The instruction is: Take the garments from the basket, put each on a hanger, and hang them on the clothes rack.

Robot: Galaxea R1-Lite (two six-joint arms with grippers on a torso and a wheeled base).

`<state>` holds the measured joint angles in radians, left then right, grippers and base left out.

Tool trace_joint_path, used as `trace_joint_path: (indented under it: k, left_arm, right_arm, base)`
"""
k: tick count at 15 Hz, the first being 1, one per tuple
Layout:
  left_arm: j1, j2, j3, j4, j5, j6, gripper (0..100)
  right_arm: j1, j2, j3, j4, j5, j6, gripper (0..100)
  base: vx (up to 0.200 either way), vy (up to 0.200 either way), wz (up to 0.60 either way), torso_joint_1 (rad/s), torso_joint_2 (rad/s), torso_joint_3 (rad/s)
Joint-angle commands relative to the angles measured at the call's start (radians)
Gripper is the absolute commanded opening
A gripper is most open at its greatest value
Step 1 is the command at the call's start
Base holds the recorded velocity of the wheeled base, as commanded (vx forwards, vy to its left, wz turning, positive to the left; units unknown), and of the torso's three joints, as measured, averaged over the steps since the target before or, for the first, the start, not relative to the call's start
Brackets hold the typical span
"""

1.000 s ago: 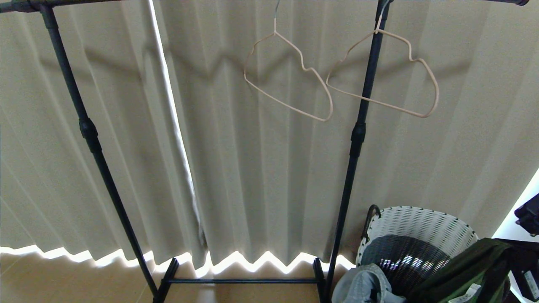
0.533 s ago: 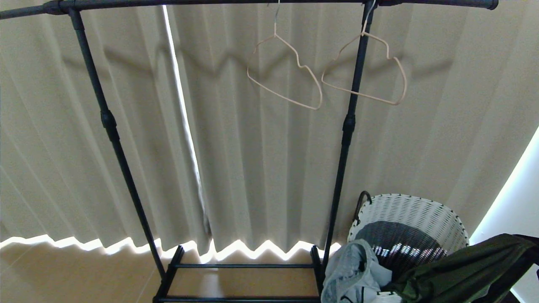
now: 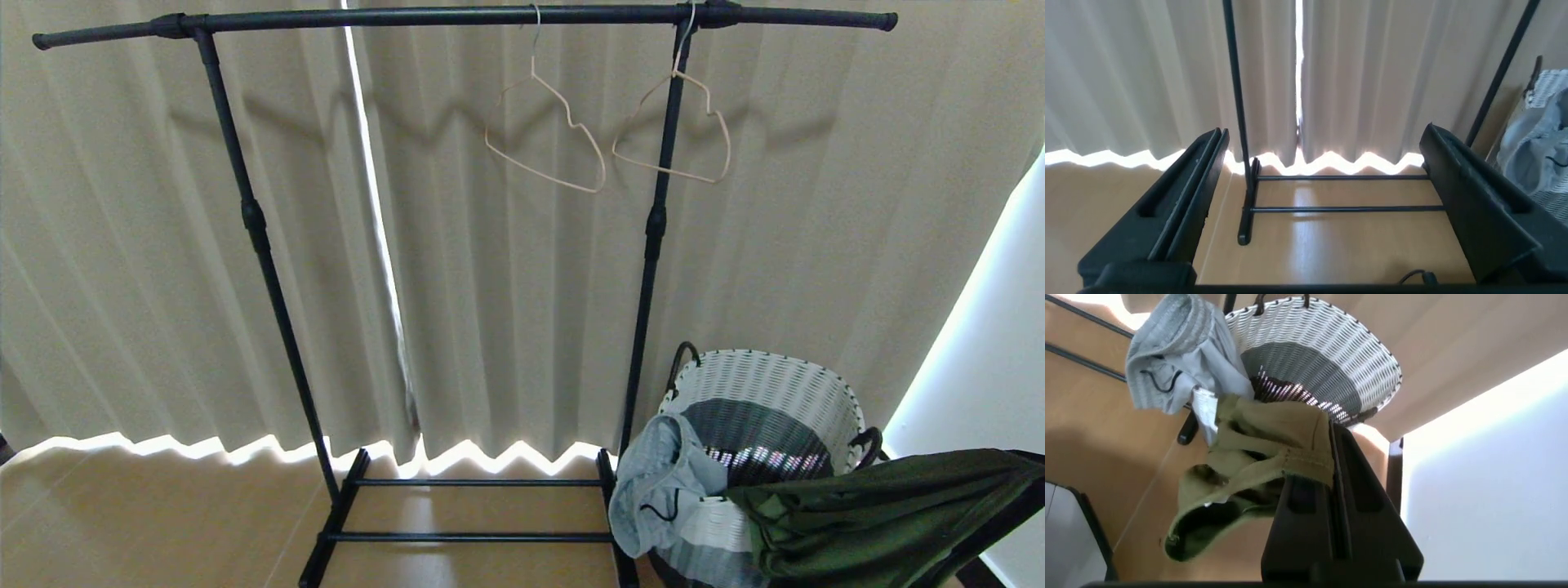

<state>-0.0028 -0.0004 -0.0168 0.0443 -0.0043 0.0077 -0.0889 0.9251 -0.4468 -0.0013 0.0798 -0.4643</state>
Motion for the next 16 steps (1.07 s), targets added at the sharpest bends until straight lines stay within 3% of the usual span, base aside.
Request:
trace_joint_path:
  k: [1, 5, 11, 16]
  left_arm:
    - [0.000, 0.000, 0.000, 0.000, 0.000, 0.000, 100]
    - [0.000, 0.000, 0.000, 0.000, 0.000, 0.000, 100]
    - [0.000, 0.000, 0.000, 0.000, -0.003, 0.002, 100]
    - [0.000, 0.000, 0.000, 0.003, -0.042, 0.044, 100]
  right_arm:
    - [0.000, 0.004, -0.001, -0.002, 0.000, -0.001, 0]
    - [0.000, 0.004, -0.004, -0.002, 0.002, -0.001, 0]
    - [0.000, 0.003, 0.003, -0.002, 0.037, -0.001, 0]
    - [0.020, 0.014, -0.006, -0.002, 0.080, -0.001, 0]
  base:
    - [0.000, 0.000, 0.00, 0.000, 0.00, 0.000]
    - [0.000, 0.000, 0.00, 0.000, 0.00, 0.000]
    - [0.000, 0.200, 0.00, 0.002, 0.00, 0.002]
    - [0.000, 0.000, 0.00, 0.000, 0.00, 0.000]
